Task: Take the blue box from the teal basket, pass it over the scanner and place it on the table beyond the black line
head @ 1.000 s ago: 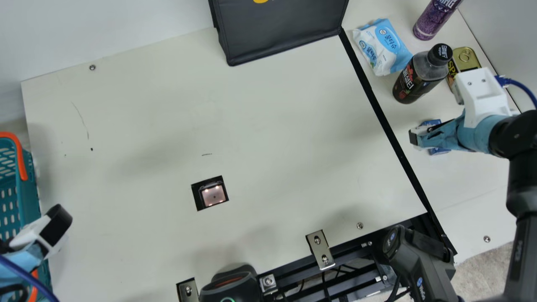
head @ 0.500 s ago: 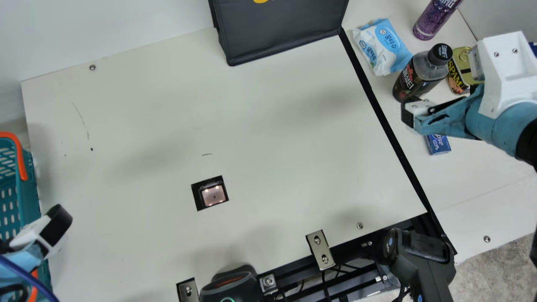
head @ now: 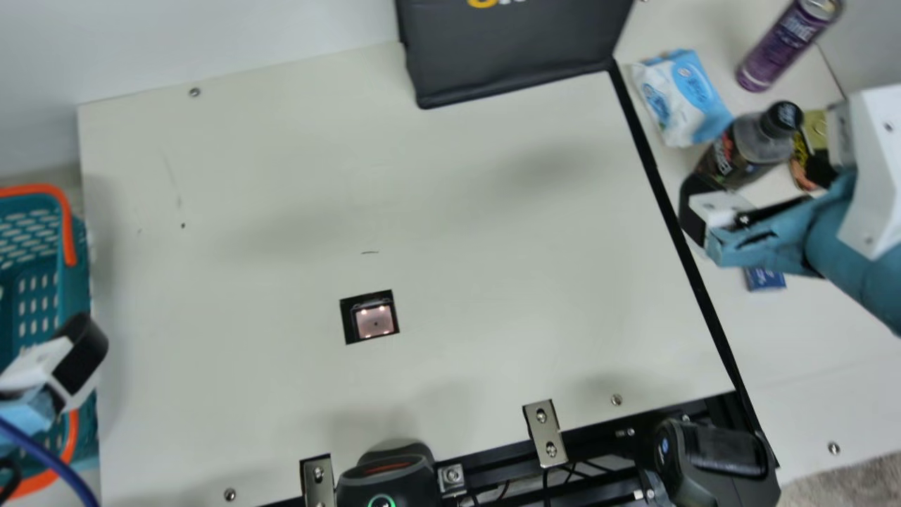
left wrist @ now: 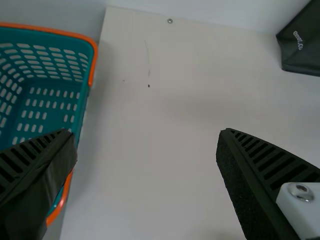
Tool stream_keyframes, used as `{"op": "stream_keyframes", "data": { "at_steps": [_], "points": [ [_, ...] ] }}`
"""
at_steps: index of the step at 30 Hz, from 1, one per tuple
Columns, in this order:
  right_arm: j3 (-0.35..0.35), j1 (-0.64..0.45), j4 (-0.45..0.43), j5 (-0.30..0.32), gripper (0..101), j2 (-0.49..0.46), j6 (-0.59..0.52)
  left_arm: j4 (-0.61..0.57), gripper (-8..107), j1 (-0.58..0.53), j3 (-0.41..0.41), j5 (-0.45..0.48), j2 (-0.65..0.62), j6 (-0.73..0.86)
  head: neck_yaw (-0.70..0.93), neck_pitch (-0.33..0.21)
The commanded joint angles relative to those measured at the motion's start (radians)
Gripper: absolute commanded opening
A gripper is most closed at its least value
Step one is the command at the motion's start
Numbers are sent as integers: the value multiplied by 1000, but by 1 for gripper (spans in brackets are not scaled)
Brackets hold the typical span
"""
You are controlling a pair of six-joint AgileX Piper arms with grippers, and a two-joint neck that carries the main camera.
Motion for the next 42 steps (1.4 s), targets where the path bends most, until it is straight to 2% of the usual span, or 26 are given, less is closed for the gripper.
{"op": "stream_keyframes", "data": {
  "at_steps": [1,7,20,21,24,42],
  "points": [
    [-7,50,-16,5,95,-4,36,2,90,11,-30,8,-5,47,95,-29],
    [-31,155,-64,20,95,-22,117,15,90,44,-98,30,-25,141,187,-29],
    [-81,382,-166,53,95,-59,294,14,90,45,-98,32,-24,141,187,-29],
    [-80,352,-160,50,95,-57,275,14,90,45,-98,32,-24,141,187,-29],
    [-81,382,-165,51,95,-61,294,14,90,45,-98,32,-24,141,187,-29],
    [-81,385,-165,51,95,-61,294,14,90,45,-98,32,-24,141,187,-29]
  ]
}}
